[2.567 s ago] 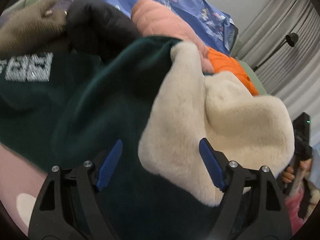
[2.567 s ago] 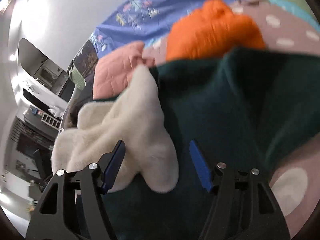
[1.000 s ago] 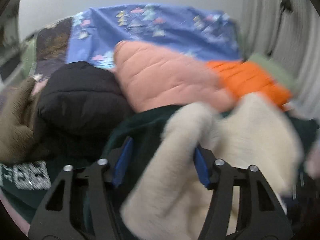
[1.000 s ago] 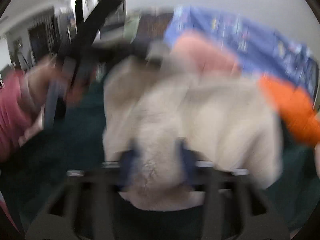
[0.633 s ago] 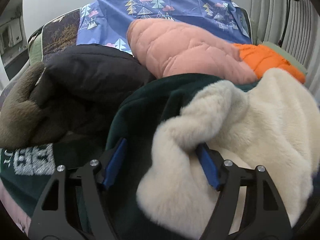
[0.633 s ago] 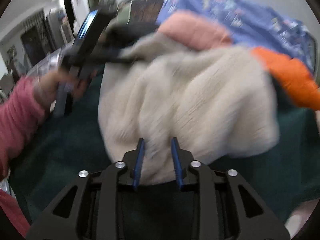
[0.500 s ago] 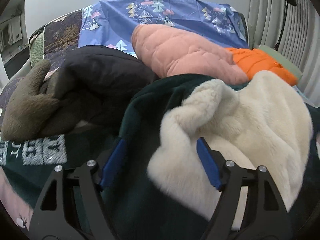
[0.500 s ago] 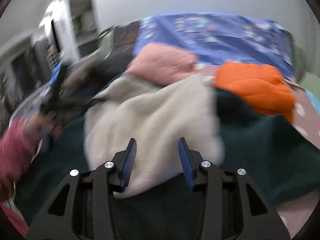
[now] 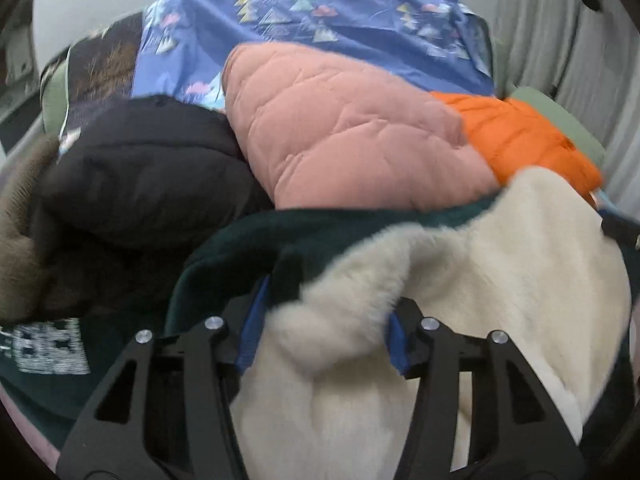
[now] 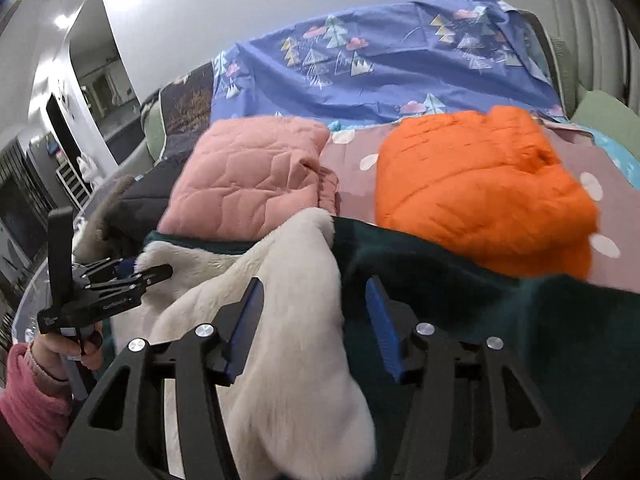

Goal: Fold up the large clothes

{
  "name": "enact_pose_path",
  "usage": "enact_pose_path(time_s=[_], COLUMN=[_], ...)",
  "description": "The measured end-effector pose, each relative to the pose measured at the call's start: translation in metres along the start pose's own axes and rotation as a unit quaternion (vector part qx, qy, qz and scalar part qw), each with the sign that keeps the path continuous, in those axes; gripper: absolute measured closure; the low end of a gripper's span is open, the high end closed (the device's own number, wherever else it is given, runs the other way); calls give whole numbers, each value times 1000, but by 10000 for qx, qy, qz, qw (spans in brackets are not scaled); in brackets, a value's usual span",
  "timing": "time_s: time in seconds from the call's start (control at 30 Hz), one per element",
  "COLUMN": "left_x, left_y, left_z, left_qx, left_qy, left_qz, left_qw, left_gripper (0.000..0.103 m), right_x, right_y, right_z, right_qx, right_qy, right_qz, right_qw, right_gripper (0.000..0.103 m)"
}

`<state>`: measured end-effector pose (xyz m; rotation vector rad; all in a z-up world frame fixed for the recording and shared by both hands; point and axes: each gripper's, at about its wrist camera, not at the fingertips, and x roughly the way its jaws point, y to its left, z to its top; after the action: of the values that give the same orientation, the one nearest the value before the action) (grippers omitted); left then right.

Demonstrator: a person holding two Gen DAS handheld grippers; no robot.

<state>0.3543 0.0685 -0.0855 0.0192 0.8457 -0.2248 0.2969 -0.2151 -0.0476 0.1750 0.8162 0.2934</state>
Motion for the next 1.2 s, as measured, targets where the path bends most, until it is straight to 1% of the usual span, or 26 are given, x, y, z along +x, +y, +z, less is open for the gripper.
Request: enact_pose_path(time_s=[0.03, 0.07, 0.1, 0.13, 0.17, 0.23, 0.33, 0.4, 0.43, 0.47, 0.57, 0.6, 0.67, 0.73, 0.8, 0.87, 0.9, 0.93, 0.97, 1.0, 1.03, 1.07, 1.1, 1.13, 1.17, 1.2], left_x=[6, 13, 19, 26, 31, 31, 24, 9, -3, -14, -59, -77, -103, -125, -138, -140, -137, -131, -119, -107, -96, -90, -86, -88, -94, -103], left_y=[3, 5, 6, 7, 9, 14, 5, 3, 4, 6, 7, 2, -13, -40, -83, -129, -151, -164, -181, -189, -193, -195, -191, -183, -173, -164], left_z=[0, -3, -9, -17, -22, -22, -22, -24, -27, -30, -46, -51, -60, -67, -79, -98, -110, -117, -128, -135, -139, -138, -131, -121, -105, -90], left_qx=[-60, 4, 166, 368, 427, 296, 454, 378, 319, 286, 169, 175, 287, 577, 1125, 1937, 2405, 2704, 3061, 3275, 3462, 3559, 3488, 3288, 2995, 2813], left_qy=[-22, -99, -185, -252, -234, -192, -177, -125, -143, -179, -352, -413, -559, -658, -589, -534, -585, -588, -500, -373, -276, -202, -84, -52, -48, -173], left_qz=[17, 69, 125, 146, 102, -31, 190, 202, 121, 24, -338, -536, -873, -1238, -1491, -1326, -1048, -853, -630, -479, -283, -113, -113, -228, -320, -300], left_qw=[10000, 9999, 9996, 9989, 9988, 9994, 9986, 9990, 9993, 9994, 9987, 9976, 9942, 9884, 9806, 9706, 9632, 9572, 9486, 9429, 9373, 9343, 9371, 9441, 9535, 9590], left_gripper=[46, 42, 41, 40, 39, 39, 38, 35, 35, 31, 28, 28, 27, 25, 20, 14, 13, 13, 13, 17, 28, 60, 69, 74, 76, 77], right_x=[15, 31, 43, 58, 63, 57, 40, 14, 1, -13, -51, -63, -73, -77, -78, -79, -79, -78, -76, -74, -73, -72, -69, -66, -61, -52], right_y=[-2, -9, -16, -26, -34, -33, -16, -13, -14, -15, -18, -19, -18, -22, -25, -25, -27, -28, -29, -29, -28, -27, -25, -23, -19, -12], right_z=[3, -3, -11, -24, -35, -34, -33, -35, -37, -40, -55, -63, -73, -85, -97, -104, -107, -108, -109, -111, -111, -111, -111, -110, -110, -108], right_qx=[-103, -149, -109, -46, 24, 46, -299, -286, -272, -271, -206, -173, -132, 158, 295, 254, 301, 342, 368, 383, 378, 368, 366, 357, 332, 285], right_qy=[85, 202, 319, 503, 452, 355, 351, 152, 52, -13, -61, -17, 162, 396, 546, 570, 624, 682, 727, 781, 809, 845, 898, 955, 1031, 1142], right_qz=[-214, -562, -764, -840, -724, -736, -1101, -983, -909, -852, -661, -527, -463, -279, -216, -319, -265, -187, -109, -4, 57, 162, 366, 526, 686, 889], right_qw=[9997, 9981, 9965, 9952, 9963, 9966, 9929, 9946, 9955, 9960, 9976, 9985, 9987, 9987, 9978, 9975, 9972, 9969, 9966, 9962, 9960, 9956, 9946, 9934, 9917, 9891], right_gripper=[94, 93, 93, 93, 93, 93, 91, 83, 77, 75, 75, 75, 75, 75, 75, 75, 75, 75, 75, 75, 75, 75, 75, 75, 75, 75])
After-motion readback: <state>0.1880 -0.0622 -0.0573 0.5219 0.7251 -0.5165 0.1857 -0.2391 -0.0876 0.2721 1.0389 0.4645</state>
